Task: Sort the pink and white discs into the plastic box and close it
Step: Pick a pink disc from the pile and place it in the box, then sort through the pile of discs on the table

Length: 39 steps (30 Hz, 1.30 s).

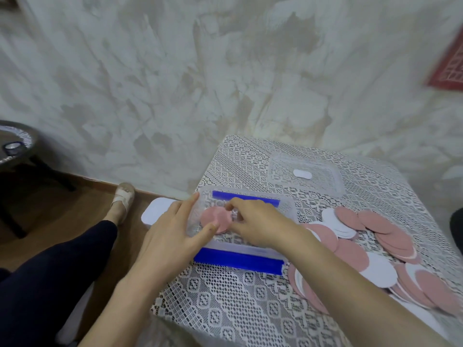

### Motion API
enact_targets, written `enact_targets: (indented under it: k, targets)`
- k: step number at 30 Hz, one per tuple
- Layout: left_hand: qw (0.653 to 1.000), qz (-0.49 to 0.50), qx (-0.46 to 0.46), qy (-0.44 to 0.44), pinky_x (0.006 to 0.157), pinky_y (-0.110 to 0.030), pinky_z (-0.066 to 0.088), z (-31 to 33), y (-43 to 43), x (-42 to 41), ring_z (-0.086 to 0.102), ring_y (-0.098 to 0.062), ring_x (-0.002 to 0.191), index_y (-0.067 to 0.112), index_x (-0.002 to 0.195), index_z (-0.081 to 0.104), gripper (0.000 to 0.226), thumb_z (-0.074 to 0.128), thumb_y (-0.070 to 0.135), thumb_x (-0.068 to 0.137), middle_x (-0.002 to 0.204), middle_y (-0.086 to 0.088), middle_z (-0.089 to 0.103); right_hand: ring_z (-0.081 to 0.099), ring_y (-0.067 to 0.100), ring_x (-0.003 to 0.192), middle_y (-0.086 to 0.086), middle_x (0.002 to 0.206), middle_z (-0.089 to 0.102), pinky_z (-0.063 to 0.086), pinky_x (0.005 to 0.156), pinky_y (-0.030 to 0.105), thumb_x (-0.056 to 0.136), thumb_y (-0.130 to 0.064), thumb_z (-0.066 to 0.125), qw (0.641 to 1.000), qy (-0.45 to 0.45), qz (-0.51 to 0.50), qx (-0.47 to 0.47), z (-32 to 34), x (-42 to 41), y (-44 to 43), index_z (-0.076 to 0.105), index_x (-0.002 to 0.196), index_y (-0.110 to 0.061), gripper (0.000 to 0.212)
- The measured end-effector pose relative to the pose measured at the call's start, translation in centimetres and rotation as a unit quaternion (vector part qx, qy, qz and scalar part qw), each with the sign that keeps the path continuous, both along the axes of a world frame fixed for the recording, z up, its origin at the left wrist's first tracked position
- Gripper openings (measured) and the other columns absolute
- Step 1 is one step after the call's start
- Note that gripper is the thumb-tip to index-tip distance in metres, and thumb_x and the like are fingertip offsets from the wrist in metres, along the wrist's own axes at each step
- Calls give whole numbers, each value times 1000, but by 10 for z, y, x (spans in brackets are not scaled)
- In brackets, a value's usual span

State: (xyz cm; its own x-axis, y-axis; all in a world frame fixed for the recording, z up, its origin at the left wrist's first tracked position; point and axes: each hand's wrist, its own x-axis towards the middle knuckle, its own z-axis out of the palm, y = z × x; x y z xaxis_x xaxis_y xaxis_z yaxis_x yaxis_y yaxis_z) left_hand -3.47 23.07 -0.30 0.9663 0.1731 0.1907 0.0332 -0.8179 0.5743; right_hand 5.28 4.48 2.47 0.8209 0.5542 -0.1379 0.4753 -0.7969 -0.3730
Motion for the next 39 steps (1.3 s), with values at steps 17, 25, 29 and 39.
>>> enact_targets:
  k: [17, 25, 29, 39]
  targets:
    - [962, -23, 262, -73, 80, -39, 51, 40, -56, 6, 60, -25, 106, 26, 126, 66, 54, 50, 60, 88, 124, 0, 64, 51, 25, 112, 1, 117, 64, 46, 91, 41, 106, -40, 42, 971, -235, 13, -39, 28, -58, -93, 61, 127, -22, 33]
    - [945, -125, 286, -96, 74, -37, 51, 39, -134, 21, 59, -23, 92, 26, 121, 69, 60, 42, 64, 84, 110, 3, 67, 49, 23, 109, -1, 114, 62, 43, 79, 37, 103, -40, 44, 957, -278, -58, -58, 31, -72, -169, 60, 119, -22, 29]
    - [937, -171, 272, -140, 72, -38, 53, 35, -182, 25, 61, -26, 89, 22, 116, 72, 54, 48, 58, 84, 107, 0, 68, 49, 25, 116, -1, 122, 60, 49, 84, 41, 101, -39, 50, 961, -253, -104, -51, 26, -83, -207, 60, 121, -22, 28]
    - [932, -269, 219, -109, 75, -37, 52, -28, -248, 13, 54, -21, 92, 28, 116, 65, 38, 50, 50, 89, 111, 5, 64, 43, 18, 125, -9, 135, 50, 44, 95, 36, 103, -47, 43, 971, -152, -180, -51, -29, -99, -267, 52, 136, -29, 38]
